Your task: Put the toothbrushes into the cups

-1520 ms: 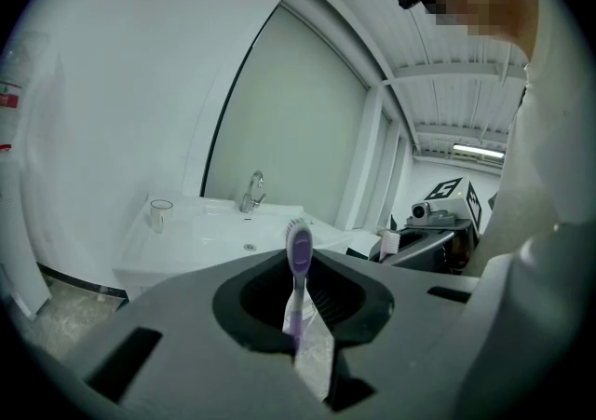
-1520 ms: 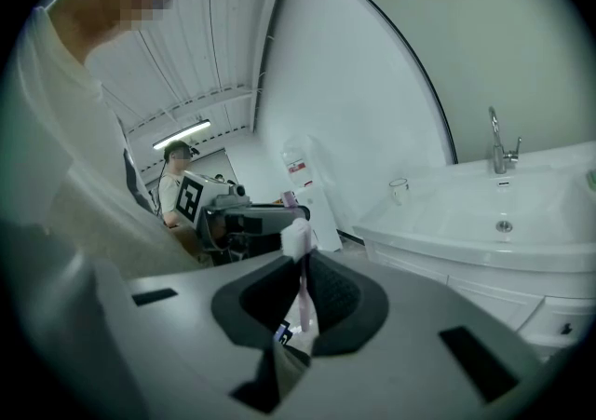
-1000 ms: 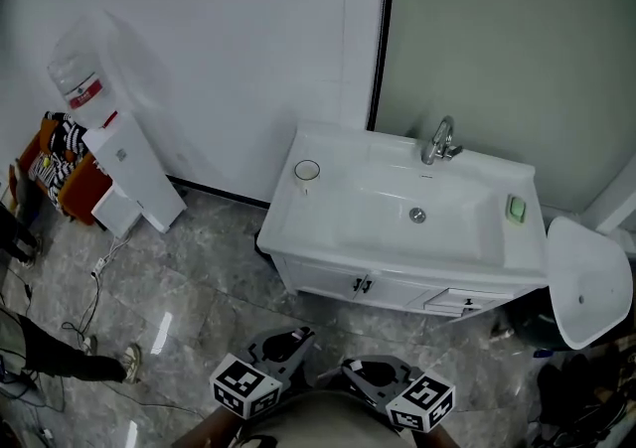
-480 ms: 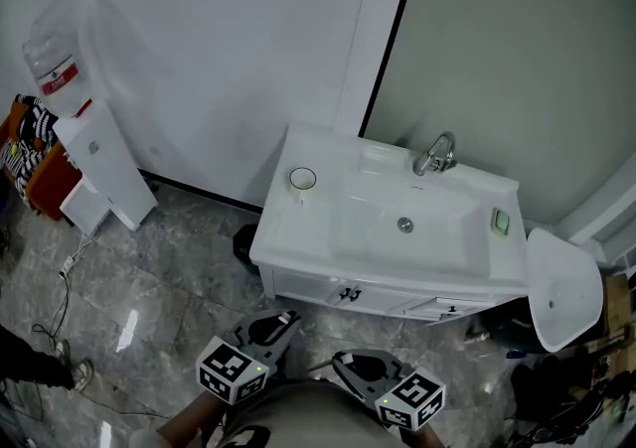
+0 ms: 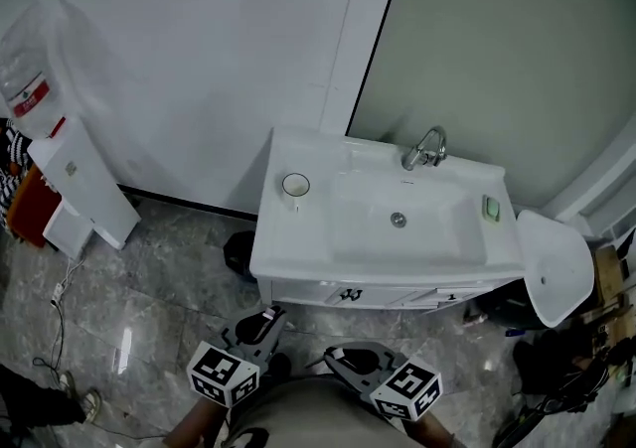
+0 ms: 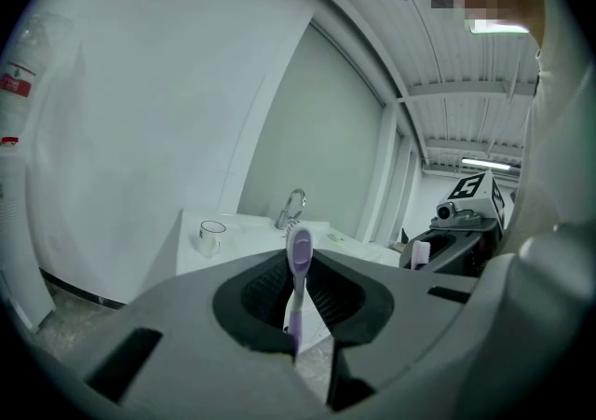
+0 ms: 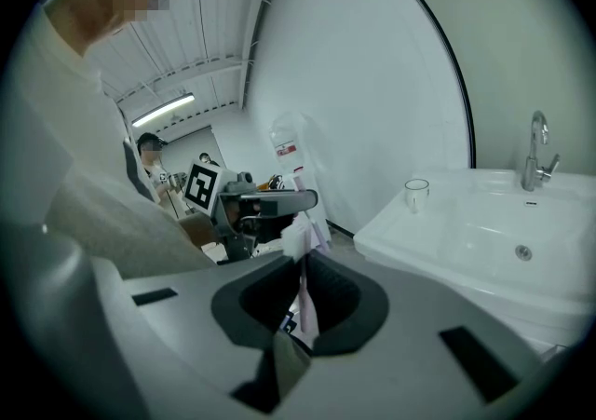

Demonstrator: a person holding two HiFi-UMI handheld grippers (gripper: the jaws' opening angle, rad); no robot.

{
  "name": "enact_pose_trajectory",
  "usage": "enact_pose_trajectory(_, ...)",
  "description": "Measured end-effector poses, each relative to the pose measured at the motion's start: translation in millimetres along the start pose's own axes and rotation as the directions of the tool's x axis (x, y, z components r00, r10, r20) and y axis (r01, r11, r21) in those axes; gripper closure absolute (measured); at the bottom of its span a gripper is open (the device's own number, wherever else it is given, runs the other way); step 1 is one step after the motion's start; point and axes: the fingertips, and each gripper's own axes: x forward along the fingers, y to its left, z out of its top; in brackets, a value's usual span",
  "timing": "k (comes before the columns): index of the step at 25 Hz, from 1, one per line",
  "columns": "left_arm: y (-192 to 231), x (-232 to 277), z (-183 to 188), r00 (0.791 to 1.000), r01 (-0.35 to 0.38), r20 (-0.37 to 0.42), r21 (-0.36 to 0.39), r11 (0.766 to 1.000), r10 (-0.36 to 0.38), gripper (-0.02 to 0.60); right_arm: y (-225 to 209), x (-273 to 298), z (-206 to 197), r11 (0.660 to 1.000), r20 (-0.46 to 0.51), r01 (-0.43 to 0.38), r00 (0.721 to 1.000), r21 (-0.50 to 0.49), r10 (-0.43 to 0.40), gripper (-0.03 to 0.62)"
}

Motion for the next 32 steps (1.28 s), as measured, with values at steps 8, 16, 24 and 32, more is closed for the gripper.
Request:
enact_pose_trajectory(8, 30.8, -11.0, 1.9, 1.000, -0.015, 0.004, -0.003, 1.000, 0.015, 0.531, 2.1, 23.0, 7.1, 1.000, -0.007, 0.004, 1.000, 0.016, -0.003, 0.562)
enact_pose_trajectory(16, 48.7, 3.4, 12.9, 0.999, -0.052, 0.012, -0.025, 0.998, 0.052, 0.531, -18.9, 30.3, 15.8, 0.999, -0.010, -0.026, 1.000, 0.034, 0.026, 0.562)
enact_pose_trajectory(24, 94.2, 36.4, 46.6, 0.986, -0.166, 0.027, 0.015, 0.986, 0.165, 0.531, -78.8, 16.8, 35.3, 0.999, 0.014, -0.041, 0.999, 0.034, 0.040, 0.562)
enact_pose_trajectory(32, 118.9, 73.7, 93.3, 0.959, -0.275, 0.075, -0.006, 0.961, 0.275, 0.531, -137.1, 1.9, 60.1, 0.994, 0.053, -0.109, 0.993, 0.022, 0.108, 0.562)
